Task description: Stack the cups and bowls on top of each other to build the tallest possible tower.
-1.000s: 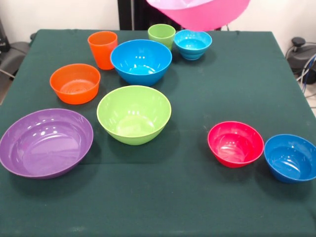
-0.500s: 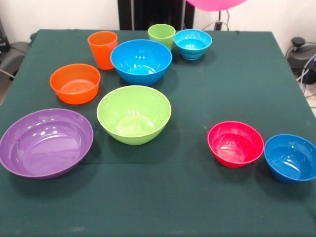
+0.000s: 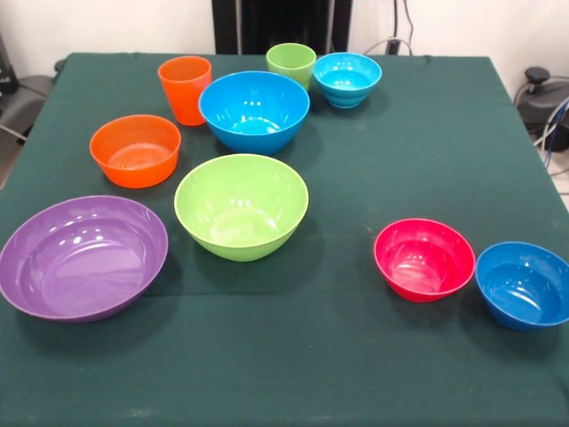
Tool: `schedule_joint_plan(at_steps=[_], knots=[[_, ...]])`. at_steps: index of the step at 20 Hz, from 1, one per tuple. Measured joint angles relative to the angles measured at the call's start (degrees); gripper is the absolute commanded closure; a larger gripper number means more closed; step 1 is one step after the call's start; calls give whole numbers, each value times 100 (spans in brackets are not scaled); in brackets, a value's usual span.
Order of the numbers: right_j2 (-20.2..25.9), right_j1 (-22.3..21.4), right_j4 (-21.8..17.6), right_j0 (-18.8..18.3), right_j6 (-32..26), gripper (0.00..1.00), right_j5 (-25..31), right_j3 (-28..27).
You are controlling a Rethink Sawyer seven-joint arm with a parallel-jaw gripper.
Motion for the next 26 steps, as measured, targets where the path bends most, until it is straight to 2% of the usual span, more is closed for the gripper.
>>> schedule_joint_plan(at_steps=[17,26], knots=[[-11,-2,258,-83,0,100,0,1],[-11,-2,386,-279,0,100,-2,2]])
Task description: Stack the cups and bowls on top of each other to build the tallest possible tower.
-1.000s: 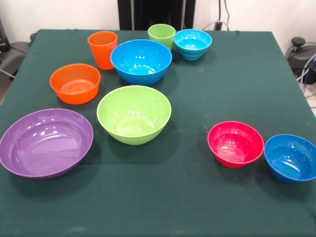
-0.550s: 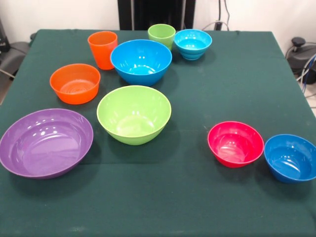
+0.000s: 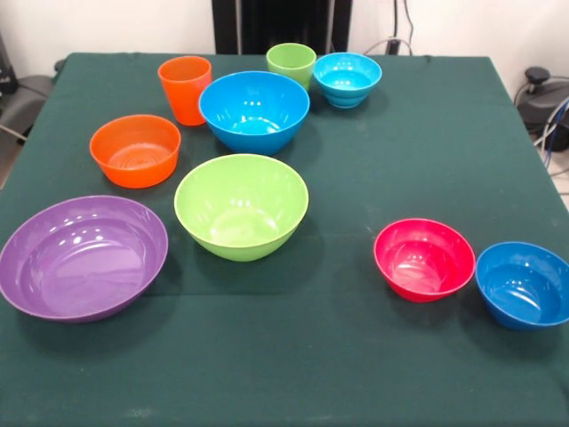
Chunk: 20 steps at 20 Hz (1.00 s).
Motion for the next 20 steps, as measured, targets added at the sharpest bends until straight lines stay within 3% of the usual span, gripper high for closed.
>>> schedule_joint_plan(at_steps=[6,12,20], knots=[[0,42,-1,-136,0,100,-316,71],[-4,183,-14,-260,0,100,-1252,310],[-7,397,-34,-260,0,100,-1797,503]])
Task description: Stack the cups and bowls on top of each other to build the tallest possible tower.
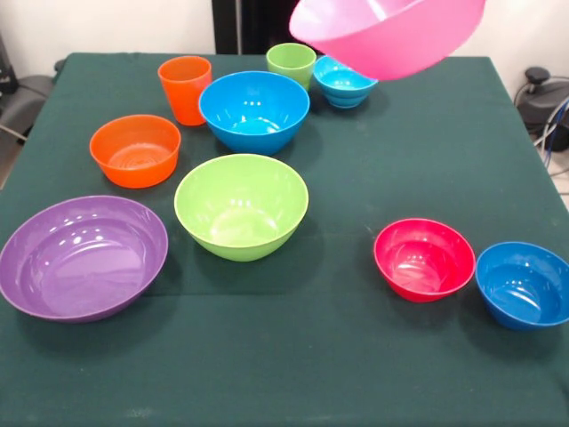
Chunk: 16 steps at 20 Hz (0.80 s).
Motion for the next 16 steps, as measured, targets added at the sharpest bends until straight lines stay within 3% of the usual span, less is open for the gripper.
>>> schedule_joint_plan(at_steps=[6,7,16], knots=[[-2,115,-83,0,0,100,-84,68],[-3,114,-114,0,0,0,-84,89],[-3,108,-139,0,0,0,-97,97]])
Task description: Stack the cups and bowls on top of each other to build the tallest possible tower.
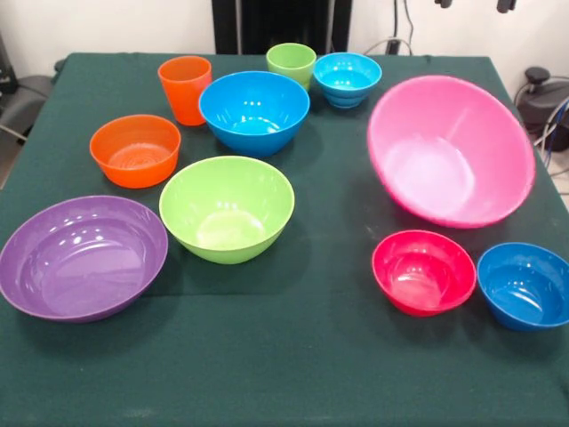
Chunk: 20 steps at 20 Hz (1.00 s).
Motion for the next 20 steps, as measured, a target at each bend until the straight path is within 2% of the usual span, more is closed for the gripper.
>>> schedule_joint_plan(at_steps=[17,20], knots=[[-5,1,-4,5,0,0,0,-1],[-76,44,-107,82,0,0,0,-35]])
